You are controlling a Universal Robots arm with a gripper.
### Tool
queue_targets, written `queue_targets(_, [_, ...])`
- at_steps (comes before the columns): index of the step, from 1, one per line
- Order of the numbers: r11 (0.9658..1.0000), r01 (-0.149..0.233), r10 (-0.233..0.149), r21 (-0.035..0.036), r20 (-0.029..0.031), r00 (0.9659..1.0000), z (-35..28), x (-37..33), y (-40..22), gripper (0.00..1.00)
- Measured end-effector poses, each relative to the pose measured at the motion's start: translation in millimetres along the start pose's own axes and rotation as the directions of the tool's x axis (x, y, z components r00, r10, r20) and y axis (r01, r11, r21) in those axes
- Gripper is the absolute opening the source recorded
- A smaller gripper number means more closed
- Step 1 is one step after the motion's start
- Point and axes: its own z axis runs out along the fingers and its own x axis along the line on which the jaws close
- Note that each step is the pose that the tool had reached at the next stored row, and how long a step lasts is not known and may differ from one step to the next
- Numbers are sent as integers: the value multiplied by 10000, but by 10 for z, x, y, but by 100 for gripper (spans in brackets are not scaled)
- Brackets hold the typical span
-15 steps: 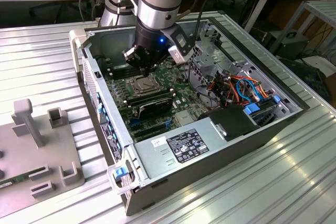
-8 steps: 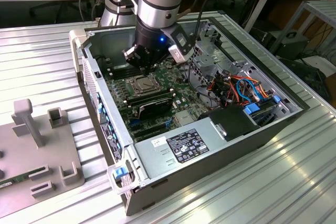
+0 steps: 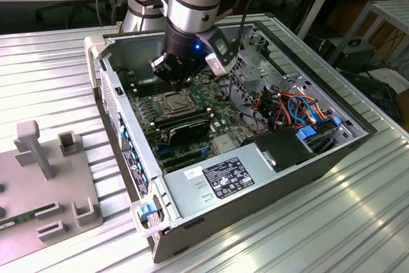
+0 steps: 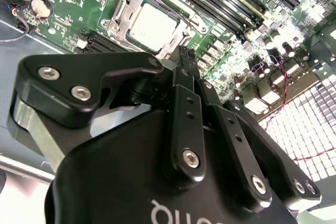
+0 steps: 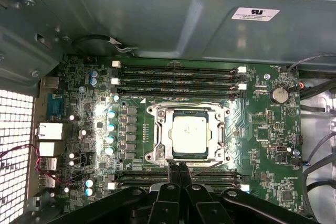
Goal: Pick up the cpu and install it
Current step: 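Install the second cpu locking lever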
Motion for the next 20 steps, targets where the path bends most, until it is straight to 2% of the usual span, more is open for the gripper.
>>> queue_targets(20, [10000,0,0,-3,2,10000,-46,-3,7,11])
